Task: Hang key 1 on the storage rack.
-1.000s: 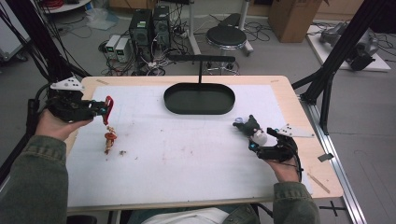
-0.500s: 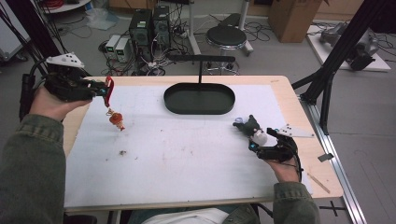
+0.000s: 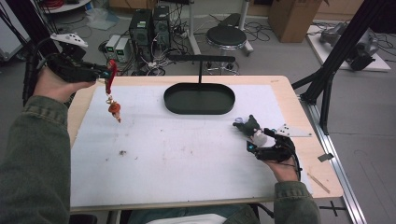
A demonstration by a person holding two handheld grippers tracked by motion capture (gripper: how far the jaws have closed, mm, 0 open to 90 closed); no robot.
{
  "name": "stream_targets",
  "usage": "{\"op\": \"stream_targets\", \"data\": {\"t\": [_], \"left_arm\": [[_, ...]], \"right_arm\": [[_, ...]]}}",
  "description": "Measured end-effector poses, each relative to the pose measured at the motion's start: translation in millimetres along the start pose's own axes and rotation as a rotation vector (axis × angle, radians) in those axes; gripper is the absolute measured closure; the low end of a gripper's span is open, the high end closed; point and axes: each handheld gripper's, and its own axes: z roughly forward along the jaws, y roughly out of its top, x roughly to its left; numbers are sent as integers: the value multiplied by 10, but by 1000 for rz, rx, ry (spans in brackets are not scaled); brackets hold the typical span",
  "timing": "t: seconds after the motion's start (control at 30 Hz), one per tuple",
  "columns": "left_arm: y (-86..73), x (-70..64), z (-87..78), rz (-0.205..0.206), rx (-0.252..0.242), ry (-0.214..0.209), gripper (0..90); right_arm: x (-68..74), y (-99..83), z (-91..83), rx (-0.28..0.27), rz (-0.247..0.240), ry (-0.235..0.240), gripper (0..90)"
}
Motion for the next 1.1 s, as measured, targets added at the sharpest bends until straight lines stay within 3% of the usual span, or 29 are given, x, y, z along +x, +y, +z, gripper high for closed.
{"op": "stream_targets", "data": {"t": [0.4,0.57,0.73,0.87,1.1], "left_arm": [[384,-63,370,-13,5,-14,726],[531,-125,556,25,24,-46,727],[637,-160,760,29,17,-80,727],[712,-193,891,63,13,-74,727],[882,-241,1071,58,-2,-69,727]], "right_arm": [[-24,-5,-45,-6,18,0,5],[-31,-35,-136,-17,30,-11,5],[-36,-63,-194,-27,37,-20,5],[-33,-90,-235,-18,41,-25,5],[-44,-157,-344,-21,61,-47,5]]}}
